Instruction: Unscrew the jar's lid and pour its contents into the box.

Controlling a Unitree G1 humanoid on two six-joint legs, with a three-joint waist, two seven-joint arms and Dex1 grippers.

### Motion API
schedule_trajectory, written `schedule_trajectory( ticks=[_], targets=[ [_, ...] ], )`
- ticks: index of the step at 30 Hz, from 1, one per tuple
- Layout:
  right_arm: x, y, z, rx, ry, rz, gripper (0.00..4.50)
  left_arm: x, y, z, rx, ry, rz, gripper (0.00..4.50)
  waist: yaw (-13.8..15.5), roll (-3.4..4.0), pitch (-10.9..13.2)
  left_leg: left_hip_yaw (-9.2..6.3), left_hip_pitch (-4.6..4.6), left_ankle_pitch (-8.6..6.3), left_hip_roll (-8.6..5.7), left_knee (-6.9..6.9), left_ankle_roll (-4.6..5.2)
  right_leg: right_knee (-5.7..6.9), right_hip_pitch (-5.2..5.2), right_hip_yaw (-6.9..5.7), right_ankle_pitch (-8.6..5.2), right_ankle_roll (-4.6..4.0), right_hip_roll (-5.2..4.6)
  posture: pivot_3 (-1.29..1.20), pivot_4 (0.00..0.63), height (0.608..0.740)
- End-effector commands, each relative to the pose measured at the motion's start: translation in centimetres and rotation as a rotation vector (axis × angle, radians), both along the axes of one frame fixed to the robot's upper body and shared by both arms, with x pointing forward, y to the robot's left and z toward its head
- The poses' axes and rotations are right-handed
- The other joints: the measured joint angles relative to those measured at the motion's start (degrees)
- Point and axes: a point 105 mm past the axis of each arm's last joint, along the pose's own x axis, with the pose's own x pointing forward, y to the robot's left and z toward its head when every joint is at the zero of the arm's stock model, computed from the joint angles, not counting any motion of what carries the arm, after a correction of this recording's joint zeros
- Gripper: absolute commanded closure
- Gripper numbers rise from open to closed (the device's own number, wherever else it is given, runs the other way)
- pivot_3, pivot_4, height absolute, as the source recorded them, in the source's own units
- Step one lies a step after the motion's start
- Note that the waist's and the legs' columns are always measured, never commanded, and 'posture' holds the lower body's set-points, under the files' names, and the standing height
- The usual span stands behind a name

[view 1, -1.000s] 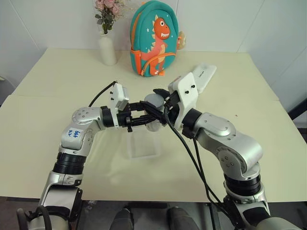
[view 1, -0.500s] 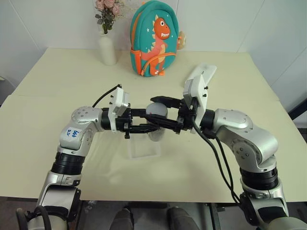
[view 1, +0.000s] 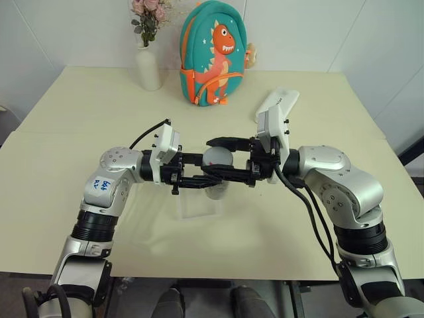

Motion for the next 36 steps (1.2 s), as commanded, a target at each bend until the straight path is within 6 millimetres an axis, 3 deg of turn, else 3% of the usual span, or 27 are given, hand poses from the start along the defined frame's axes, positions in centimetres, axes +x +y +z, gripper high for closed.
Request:
schedule_trajectory(
  ticks=[1,12,23,29,36],
  targets=[
    [-1.9,1.5,1.2,0.022,-0.078,0.077,0.57,0.4,-0.1,1.1,-0.009,-0.038,0.029,2.53,0.0,0.0,0.0,0.0,0.0,0.0,0.0,0.0,0.0,0.0,0.0,0.0,0.0,0.0,0.01,0.0,0.15,0.74],
    [-1.2,1.6,2.4,0.048,-0.114,0.013,0.57,0.1,-0.8,1.3,-0.009,-0.049,-0.01,2.53,0.0,0.0,0.0,-0.01,0.0,0.0,0.0,0.0,0.0,0.0,0.0,0.0,0.0,0.0,0.0,0.0,0.15,0.74],
    [0.4,1.6,1.6,0.025,-0.111,-0.066,0.57,-0.3,-1.2,1.3,-0.012,-0.055,-0.028,2.53,0.1,0.0,0.0,-0.01,0.0,0.0,0.0,0.0,0.0,0.0,0.0,-0.01,0.0,0.0,0.0,0.0,0.15,0.74],
    [1.3,0.9,1.3,0.008,-0.124,-0.118,0.57,-0.7,-1.0,1.2,-0.009,-0.055,-0.033,2.53,0.0,0.0,0.0,0.0,0.0,0.0,0.0,0.0,0.0,0.0,0.0,0.0,0.0,0.0,0.0,0.0,0.15,0.74],
    [1.6,-0.5,2.4,0.028,-0.131,-0.162,0.57,-0.8,-0.6,1.0,-0.006,-0.052,-0.027,2.53,0.1,0.0,0.0,0.0,0.0,0.0,0.0,0.0,0.0,0.0,0.0,0.0,0.0,0.0,0.0,0.0,0.15,0.74]
  ],
)
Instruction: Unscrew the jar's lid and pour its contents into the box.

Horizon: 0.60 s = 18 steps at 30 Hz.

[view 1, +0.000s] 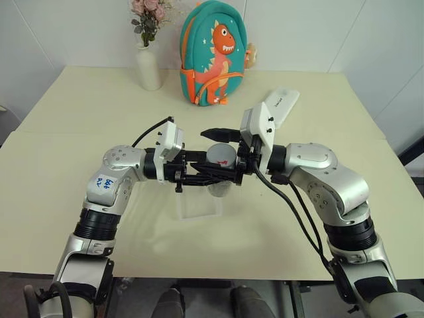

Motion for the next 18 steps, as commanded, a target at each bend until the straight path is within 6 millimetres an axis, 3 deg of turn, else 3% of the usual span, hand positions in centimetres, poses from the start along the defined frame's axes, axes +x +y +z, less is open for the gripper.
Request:
schedule_trajectory(
  ticks=[1,18],
  targets=[
    [0.1,-1.6,2.2,0.034,-0.068,-0.05,0.57,-0.7,0.2,0.4,-0.001,-0.036,-0.023,2.53,0.0,0.0,0.0,0.0,0.0,0.0,0.0,0.0,0.0,0.0,0.0,0.0,0.0,0.0,0.0,0.0,0.15,0.74],
    [-1.8,-3.8,2.5,0.046,0.031,-0.017,0.57,0.0,0.8,0.0,-0.007,-0.031,0.019,2.53,0.0,0.0,0.0,0.0,0.0,0.0,0.0,0.0,0.01,-0.01,0.0,0.01,0.0,0.0,0.0,0.0,0.15,0.74]
  ],
)
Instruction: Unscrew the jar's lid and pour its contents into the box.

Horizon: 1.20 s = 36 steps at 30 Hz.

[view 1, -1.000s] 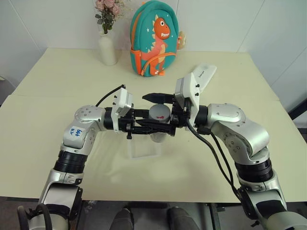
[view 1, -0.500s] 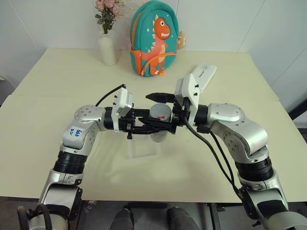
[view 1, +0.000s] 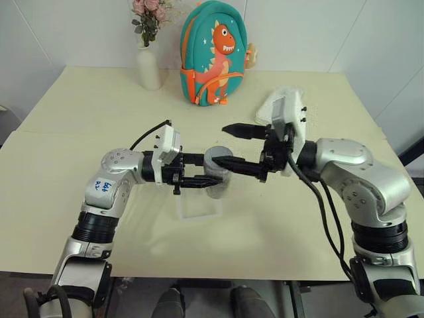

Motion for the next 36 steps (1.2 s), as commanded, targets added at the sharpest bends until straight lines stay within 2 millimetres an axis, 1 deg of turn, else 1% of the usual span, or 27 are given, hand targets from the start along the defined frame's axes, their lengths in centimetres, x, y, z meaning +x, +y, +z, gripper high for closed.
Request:
schedule_trajectory(
  ticks=[1,4,8,13,18,23,28,36],
  targets=[
    [-1.4,-0.1,1.2,0.036,-0.028,0.046,0.57,0.0,0.4,0.6,-0.009,-0.037,0.012,2.53,0.0,0.0,0.0,0.0,0.0,0.0,0.0,0.0,0.0,0.0,0.0,0.0,0.0,0.0,0.0,0.0,0.15,0.74],
    [-2.0,0.4,1.6,0.057,-0.021,0.082,0.57,0.1,0.3,0.7,-0.012,-0.04,0.014,2.53,0.1,0.0,0.0,0.0,-0.01,0.0,0.0,0.0,0.0,-0.01,0.0,0.0,0.0,0.0,0.0,0.0,0.15,0.74],
    [-2.1,1.2,1.7,0.08,-0.02,0.092,0.57,0.2,0.1,0.8,-0.016,-0.046,0.015,2.53,0.0,0.0,0.0,0.0,-0.01,0.0,0.0,0.0,0.0,-0.01,0.0,0.0,0.0,0.0,0.0,0.0,0.15,0.74],
    [-1.8,3.2,1.1,0.081,-0.012,0.097,0.57,0.3,-0.2,0.8,-0.022,-0.05,0.008,2.53,-0.1,0.0,0.0,0.0,0.0,0.0,0.01,0.0,0.0,0.0,0.0,0.0,0.0,0.0,0.0,0.0,0.15,0.74],
    [-1.5,4.1,0.3,0.074,0.011,0.095,0.57,0.2,-0.7,1.0,-0.035,-0.057,-0.006,2.53,0.1,0.0,0.0,0.0,-0.03,-0.01,0.0,0.0,0.01,-0.04,0.0,0.0,0.0,0.0,-0.01,0.0,0.15,0.74],
    [-1.0,4.3,-0.3,0.062,0.029,0.086,0.57,0.2,-0.8,1.1,-0.036,-0.06,-0.014,2.53,0.0,0.0,0.0,0.0,-0.02,-0.01,0.0,0.0,0.01,-0.03,0.0,0.0,0.0,-0.01,-0.01,0.0,0.15,0.74],
    [0.0,4.0,-0.6,0.049,0.026,0.053,0.57,0.1,-0.9,1.1,-0.034,-0.065,-0.017,2.53,0.0,0.0,0.0,0.0,-0.02,0.0,0.0,0.0,0.01,-0.02,0.0,0.0,0.0,0.0,0.0,0.0,0.15,0.74],
    [0.4,3.8,-1.1,0.032,0.026,0.046,0.57,0.1,-0.9,1.1,-0.035,-0.068,-0.016,2.53,0.0,0.0,0.0,0.0,-0.02,0.0,0.0,0.0,0.01,-0.02,0.0,0.0,0.0,-0.01,0.0,0.0,0.15,0.74]
  ],
)
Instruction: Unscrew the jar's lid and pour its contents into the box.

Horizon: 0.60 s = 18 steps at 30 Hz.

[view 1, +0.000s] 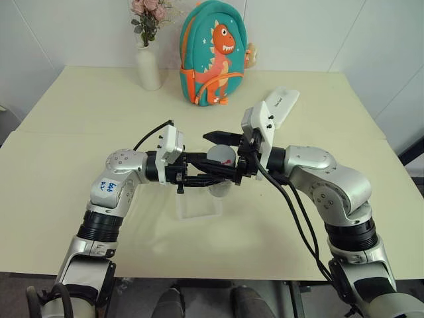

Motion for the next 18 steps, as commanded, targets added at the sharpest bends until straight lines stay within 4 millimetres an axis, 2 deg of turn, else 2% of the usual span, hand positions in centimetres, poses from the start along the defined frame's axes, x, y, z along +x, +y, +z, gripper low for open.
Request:
schedule_trajectory(
  ticks=[1,10,18],
  targets=[
    [-0.6,0.1,0.9,0.009,-0.051,0.025,0.57,-0.4,-0.3,1.3,-0.013,-0.064,-0.023,2.53,0.0,0.0,0.0,0.0,0.0,0.0,0.0,0.0,0.0,0.0,0.0,0.0,0.0,0.0,0.0,0.0,0.15,0.74],
    [-0.2,-1.0,0.9,-0.007,-0.057,-0.022,0.57,-0.5,-0.2,1.2,-0.016,-0.06,-0.019,2.53,0.0,0.0,0.0,0.0,0.0,0.0,0.0,0.0,0.0,0.0,0.0,0.0,0.0,0.0,0.0,0.0,0.15,0.74],
    [0.1,-3.3,0.8,-0.04,-0.058,-0.093,0.57,-0.4,0.4,1.0,-0.011,-0.052,-0.001,2.53,0.0,0.0,0.0,0.0,0.0,0.0,0.0,0.0,0.0,-0.01,0.0,0.0,0.0,0.0,0.0,0.0,0.15,0.74]
  ],
)
